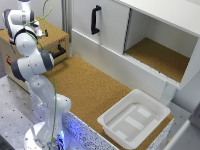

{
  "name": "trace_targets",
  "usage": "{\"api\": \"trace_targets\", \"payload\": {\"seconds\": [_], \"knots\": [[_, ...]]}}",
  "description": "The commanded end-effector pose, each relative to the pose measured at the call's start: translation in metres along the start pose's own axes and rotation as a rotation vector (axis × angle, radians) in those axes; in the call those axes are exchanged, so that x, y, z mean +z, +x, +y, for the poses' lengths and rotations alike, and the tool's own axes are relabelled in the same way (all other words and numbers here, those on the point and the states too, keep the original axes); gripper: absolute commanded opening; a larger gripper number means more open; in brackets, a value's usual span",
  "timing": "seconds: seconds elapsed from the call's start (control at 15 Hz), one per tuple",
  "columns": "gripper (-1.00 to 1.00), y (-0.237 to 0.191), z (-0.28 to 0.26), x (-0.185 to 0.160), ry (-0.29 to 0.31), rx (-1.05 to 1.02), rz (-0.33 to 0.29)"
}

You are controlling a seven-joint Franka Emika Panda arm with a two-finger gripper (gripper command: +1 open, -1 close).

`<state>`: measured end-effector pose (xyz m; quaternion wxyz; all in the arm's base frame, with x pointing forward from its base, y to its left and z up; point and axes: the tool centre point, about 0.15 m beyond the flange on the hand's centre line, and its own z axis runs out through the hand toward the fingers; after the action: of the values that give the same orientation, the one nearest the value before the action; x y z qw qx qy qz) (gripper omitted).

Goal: Push down the green button to turn off the green light

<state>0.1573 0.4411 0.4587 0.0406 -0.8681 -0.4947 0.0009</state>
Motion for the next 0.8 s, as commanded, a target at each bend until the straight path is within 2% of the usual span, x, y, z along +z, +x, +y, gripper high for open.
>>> {"api": "trace_targets", "payload": {"seconds": [0.0, 0.2, 0.33, 0.4, 0.73], "knots": [[-1.0, -0.014, -0.019, -0.037, -0.082, 0.005, 0.08], [-1.0, -0.016, -0.019, -0.051, -0.115, 0.004, 0.093], [-1.0, -0.015, -0.018, -0.051, -0.115, 0.011, 0.087], [1.0, -0.014, -0.016, -0.05, -0.108, 0.016, 0.08], [1.0, -0.007, -0.005, -0.049, -0.066, 0.049, 0.084]]}}
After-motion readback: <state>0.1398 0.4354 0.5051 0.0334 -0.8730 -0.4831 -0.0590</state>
